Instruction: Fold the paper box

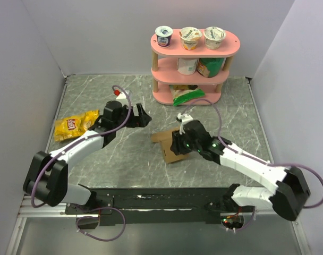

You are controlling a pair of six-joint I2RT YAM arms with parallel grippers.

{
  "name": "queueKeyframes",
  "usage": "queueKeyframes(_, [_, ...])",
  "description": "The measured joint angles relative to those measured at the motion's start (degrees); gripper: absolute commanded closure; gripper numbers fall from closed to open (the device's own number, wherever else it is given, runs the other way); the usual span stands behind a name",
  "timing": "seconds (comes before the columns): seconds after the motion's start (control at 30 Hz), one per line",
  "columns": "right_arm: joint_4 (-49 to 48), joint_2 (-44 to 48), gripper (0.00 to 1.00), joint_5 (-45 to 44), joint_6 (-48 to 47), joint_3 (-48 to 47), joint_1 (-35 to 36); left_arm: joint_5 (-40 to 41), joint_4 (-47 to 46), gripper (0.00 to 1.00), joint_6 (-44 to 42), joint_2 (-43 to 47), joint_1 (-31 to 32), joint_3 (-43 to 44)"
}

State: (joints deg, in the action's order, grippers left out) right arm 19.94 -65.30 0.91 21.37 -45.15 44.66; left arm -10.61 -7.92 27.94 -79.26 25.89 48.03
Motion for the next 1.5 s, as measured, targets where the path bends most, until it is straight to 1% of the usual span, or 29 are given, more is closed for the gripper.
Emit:
queueKeyframes(0.1, [-0.9,-5.79,0.52,-0.68,-0.68,-4.74,-1.05,0.07,-1.16,0.01,0.68,1.57,-1.01,-0.94])
queueKeyframes(0.23, [-1.55,-12.61,0.53,-0.61,-1.7,-8.52,-2.6,-0.11,-1.53,0.01,1.51,1.53,-2.12,-2.69])
queueKeyframes(0.4, [-4.28,-20.87,0.53,0.02,-2.38,-9.49,-3.48,-0.46,-1.77,0.01,1.9,1.09,-2.73,-3.78])
queueKeyframes(0.53, [-6.08,-24.61,0.56,0.39,-2.56,-11.37,-3.8,-1.03,-2.14,0.01,1.92,0.96,-2.73,-3.78])
queueKeyframes(0.6, [-7.23,-26.95,0.56,0.76,-2.99,-13.16,-3.82,-1.42,-2.51,0.01,1.92,0.92,-2.73,-3.89])
queueKeyframes(0.63, [-7.74,-28.06,0.55,1.11,-3.32,-13.9,-3.85,-1.64,-3.13,0.02,1.95,0.9,-2.73,-4.28])
queueKeyframes(0.7, [-9.62,-28.59,0.54,2.05,-4.28,-14.14,-4.09,-2.45,-4.39,0.07,2.4,0.9,-2.75,-5.68])
queueKeyframes(0.73, [-10.56,-28.59,0.53,2.78,-5.03,-13.73,-4.2,-2.97,-5.14,0.12,2.95,0.9,-2.78,-6.71])
queueKeyframes(0.8, [-12.83,-28.0,0.52,5.22,-7.3,-12.09,-4.46,-3.54,-5.68,0.13,3.74,0.9,-2.78,-9.16])
queueKeyframes(0.83, [-13.66,-27.43,0.52,6.67,-8.74,-11.32,-4.76,-3.54,-5.9,0.2,4.15,0.87,-2.78,-10.16])
queueKeyframes(0.97, [-16.35,-25.27,0.52,12.17,-14.67,-7.78,-5.25,-3.63,-8.28,0.36,7.28,0.87,-2.8,-16.28])
queueKeyframes(1.0, [-16.48,-24.68,0.52,13.27,-15.58,-7.06,-5.22,-3.82,-9.14,0.44,8.44,0.87,-2.84,-17.9])
queueKeyframes(1.03, [-16.61,-23.87,0.52,14.62,-16.7,-6.14,-5.22,-4.13,-10.23,0.56,9.62,0.7,-2.84,-19.43])
queueKeyframes(1.07, [-16.61,-23.08,0.52,15.96,-17.49,-5.27,-5.22,-4.26,-11.34,0.59,10.82,0.55,-2.84,-20.7])
queueKeyframes(1.17, [-16.65,-21.4,0.52,19.76,-19.98,-3.21,-5.22,-4.59,-15.61,0.62,14.25,-1.03,-2.89,-24.15])
queueKeyframes(1.27, [-16.59,-20.74,0.52,22.58,-21.99,-2.38,-5.22,-5.25,-19.32,0.7,17.25,-4.09,-2.89,-24.74])
queueKeyframes(1.33, [-16.72,-20.37,0.52,23.47,-22.67,-1.92,-5.22,-6.62,-23.78,0.76,19.87,-6.97,-2.91,-24.83])
queueKeyframes(1.5, [-16.7,-20.11,0.52,24.3,-23.56,-1.6,-5.22,-11.19,-37.16,0.81,27.1,-15.41,-2.93,-26.84])
